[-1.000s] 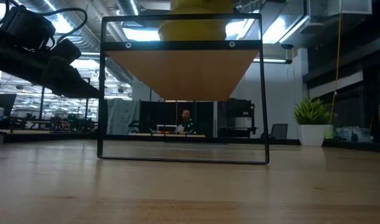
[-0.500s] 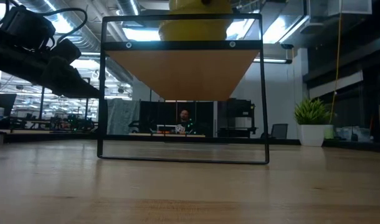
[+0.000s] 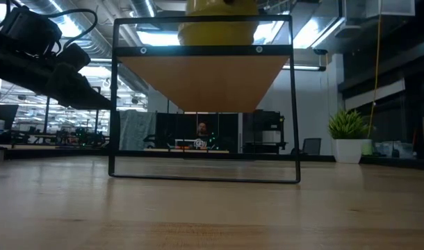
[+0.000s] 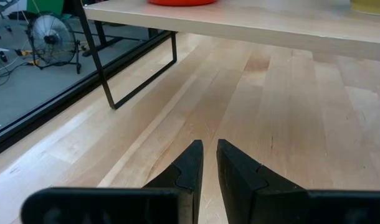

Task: Pick & Place Mini bowls
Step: Stack the white bowl on top of the white bowls on the shelf, then return to Home Position

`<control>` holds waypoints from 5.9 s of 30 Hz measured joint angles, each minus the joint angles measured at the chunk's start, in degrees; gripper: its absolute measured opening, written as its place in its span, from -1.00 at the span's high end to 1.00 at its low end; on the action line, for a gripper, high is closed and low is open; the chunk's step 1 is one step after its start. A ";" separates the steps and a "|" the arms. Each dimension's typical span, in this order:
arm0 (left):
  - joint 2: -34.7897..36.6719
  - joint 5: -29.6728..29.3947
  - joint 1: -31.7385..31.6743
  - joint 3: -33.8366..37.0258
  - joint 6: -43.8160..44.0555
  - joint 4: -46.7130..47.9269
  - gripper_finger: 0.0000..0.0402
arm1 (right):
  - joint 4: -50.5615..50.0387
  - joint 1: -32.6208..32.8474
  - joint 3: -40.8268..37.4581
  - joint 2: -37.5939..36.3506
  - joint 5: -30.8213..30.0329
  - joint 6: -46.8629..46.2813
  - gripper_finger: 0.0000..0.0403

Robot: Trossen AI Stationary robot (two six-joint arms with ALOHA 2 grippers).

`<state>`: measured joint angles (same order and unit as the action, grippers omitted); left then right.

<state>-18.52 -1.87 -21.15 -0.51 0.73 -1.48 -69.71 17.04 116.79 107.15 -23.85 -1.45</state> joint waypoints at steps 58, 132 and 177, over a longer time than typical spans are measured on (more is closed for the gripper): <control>0.00 -0.01 -0.01 0.00 0.00 0.00 0.79 | 1.06 -1.46 0.10 2.49 -0.09 -0.07 0.82; 0.01 0.00 -0.01 0.00 0.00 0.00 0.79 | -20.22 9.31 6.35 -5.57 0.40 -21.98 0.94; -0.01 0.00 0.00 0.00 0.00 0.00 0.79 | 87.99 4.16 -116.53 -97.58 16.36 6.24 0.99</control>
<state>-18.52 -1.87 -21.15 -0.51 0.73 -1.48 18.28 21.20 0.26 9.57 -7.49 4.79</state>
